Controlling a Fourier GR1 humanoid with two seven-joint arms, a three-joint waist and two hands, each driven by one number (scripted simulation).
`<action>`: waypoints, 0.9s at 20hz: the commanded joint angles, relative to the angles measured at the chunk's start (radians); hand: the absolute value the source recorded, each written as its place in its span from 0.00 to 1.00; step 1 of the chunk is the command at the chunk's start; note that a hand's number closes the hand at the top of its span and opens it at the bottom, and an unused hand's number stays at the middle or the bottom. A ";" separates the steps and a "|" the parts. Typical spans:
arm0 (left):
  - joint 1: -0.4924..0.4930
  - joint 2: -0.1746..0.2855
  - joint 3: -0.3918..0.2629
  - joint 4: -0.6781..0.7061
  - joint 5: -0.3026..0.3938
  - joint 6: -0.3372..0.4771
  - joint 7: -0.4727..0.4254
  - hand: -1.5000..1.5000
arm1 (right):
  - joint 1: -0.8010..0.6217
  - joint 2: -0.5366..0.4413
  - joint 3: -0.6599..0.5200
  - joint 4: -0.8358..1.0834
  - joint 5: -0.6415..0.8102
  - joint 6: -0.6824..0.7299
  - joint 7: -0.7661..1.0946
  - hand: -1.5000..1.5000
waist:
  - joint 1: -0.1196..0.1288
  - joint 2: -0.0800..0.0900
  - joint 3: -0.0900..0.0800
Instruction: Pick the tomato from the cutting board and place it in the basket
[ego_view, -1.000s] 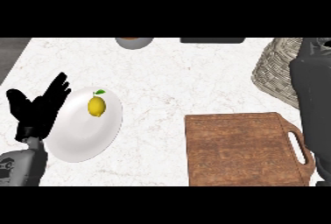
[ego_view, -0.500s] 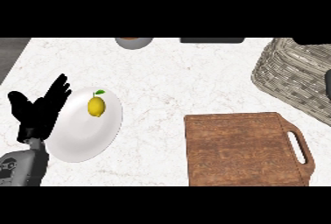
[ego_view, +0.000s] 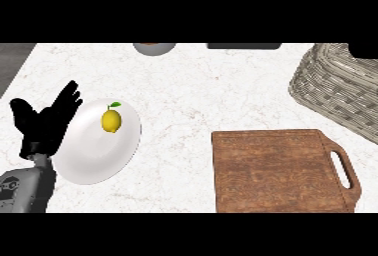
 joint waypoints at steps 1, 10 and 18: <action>0.033 -0.013 0.000 0.010 -0.004 -0.001 -0.039 0.50 | -0.042 -0.031 -0.028 0.171 -0.009 -0.066 -0.058 0.00 | 0.004 0.000 0.000; 0.032 -0.020 -0.014 -0.027 -0.015 0.009 0.008 0.50 | -0.085 -0.036 -0.086 0.230 -0.178 -0.115 -0.267 0.00 | 0.002 -0.002 0.000; 0.053 0.036 0.045 -0.015 0.031 -0.040 -0.018 0.50 | 0.011 -0.140 -0.320 0.035 -0.414 -0.113 -0.232 0.00 | -0.024 -0.010 0.000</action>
